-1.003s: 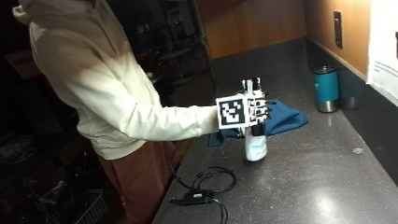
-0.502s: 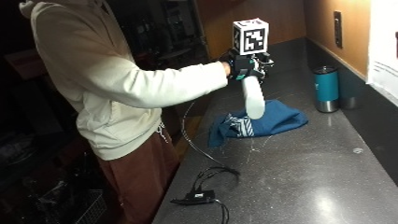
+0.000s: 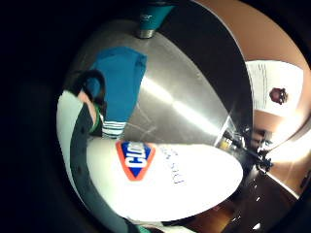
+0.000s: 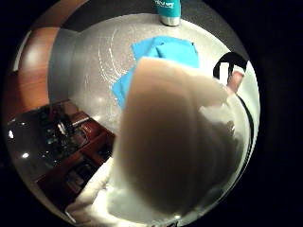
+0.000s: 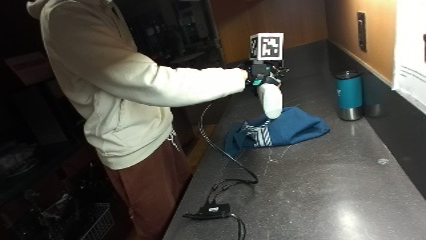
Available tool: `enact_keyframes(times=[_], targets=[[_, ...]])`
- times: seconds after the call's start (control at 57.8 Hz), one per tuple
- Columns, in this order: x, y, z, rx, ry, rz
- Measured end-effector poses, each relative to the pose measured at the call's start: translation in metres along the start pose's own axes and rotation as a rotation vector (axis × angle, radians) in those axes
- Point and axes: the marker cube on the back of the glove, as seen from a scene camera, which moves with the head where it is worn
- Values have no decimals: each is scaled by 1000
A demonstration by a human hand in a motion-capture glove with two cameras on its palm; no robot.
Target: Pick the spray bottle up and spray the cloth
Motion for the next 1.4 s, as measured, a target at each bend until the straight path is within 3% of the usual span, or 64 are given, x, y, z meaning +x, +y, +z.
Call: enact_keyframes(times=[0.363,0.588,0.796,0.951,1.055,1.159,1.228,1.297,1.401], targets=[[-24,-7,-29,83,-84,63],[-40,-8,-72,218,-333,2],[-71,-14,-112,384,-738,-64],[-105,-28,-111,508,-986,-72],[-167,-48,-140,682,-1513,-67],[-188,-53,-83,631,-1423,-56],[-194,-72,-54,669,-1359,32],[-205,-71,-41,627,-1423,-1],[-220,-99,-12,618,-1384,66]])
